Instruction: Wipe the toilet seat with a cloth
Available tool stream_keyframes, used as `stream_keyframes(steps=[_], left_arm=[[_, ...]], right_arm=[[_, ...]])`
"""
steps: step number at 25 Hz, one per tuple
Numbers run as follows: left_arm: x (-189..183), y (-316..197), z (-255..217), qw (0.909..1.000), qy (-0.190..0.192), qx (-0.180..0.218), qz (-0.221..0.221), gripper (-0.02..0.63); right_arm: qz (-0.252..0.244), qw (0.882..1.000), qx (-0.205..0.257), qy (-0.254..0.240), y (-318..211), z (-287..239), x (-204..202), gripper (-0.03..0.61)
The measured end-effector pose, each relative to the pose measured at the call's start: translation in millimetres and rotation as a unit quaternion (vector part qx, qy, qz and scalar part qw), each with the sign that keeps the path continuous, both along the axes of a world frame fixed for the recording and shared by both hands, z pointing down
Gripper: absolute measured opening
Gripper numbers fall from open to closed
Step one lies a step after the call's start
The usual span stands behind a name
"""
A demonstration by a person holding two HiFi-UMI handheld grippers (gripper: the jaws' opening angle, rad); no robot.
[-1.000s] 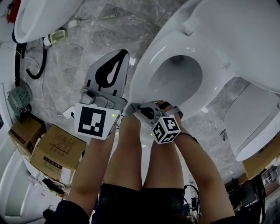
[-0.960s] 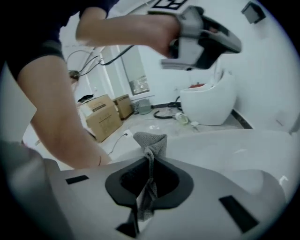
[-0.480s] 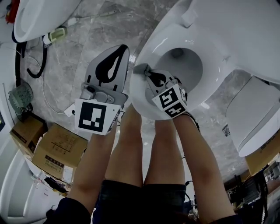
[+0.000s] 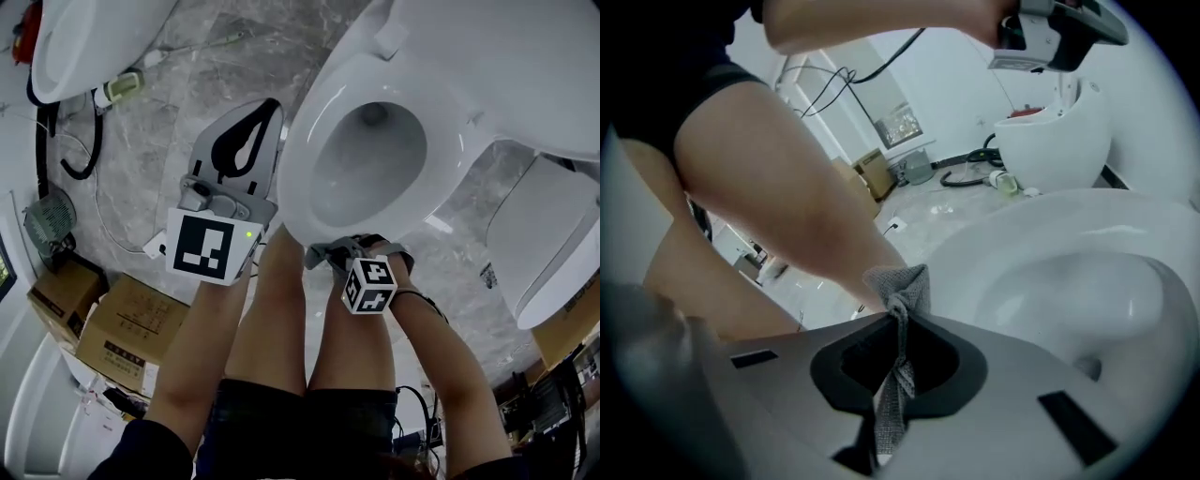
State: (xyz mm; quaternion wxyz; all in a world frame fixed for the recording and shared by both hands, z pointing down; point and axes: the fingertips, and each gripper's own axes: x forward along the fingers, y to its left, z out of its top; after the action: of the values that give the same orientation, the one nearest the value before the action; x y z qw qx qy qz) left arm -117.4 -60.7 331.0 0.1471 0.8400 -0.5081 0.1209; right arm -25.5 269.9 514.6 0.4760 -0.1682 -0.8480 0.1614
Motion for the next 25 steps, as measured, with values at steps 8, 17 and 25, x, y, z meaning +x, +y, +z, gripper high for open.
stream_keyframes(steps=[8,17,25], left_arm=[[7,2,-1,0.9999,0.001,0.002,0.015,0.025],[20,11,-2,0.9993,0.007,-0.001,0.036,0.025],[25,11,-6,0.9988,0.008,0.000,0.049,0.025]], right_arm=[[0.231,0.973,0.006,0.013,-83,21,-43,0.034],[0.243,0.964,0.018,0.105,-48,16,15,0.034],[0.366,0.906,0.112,0.180,-88,11,118,0.034]])
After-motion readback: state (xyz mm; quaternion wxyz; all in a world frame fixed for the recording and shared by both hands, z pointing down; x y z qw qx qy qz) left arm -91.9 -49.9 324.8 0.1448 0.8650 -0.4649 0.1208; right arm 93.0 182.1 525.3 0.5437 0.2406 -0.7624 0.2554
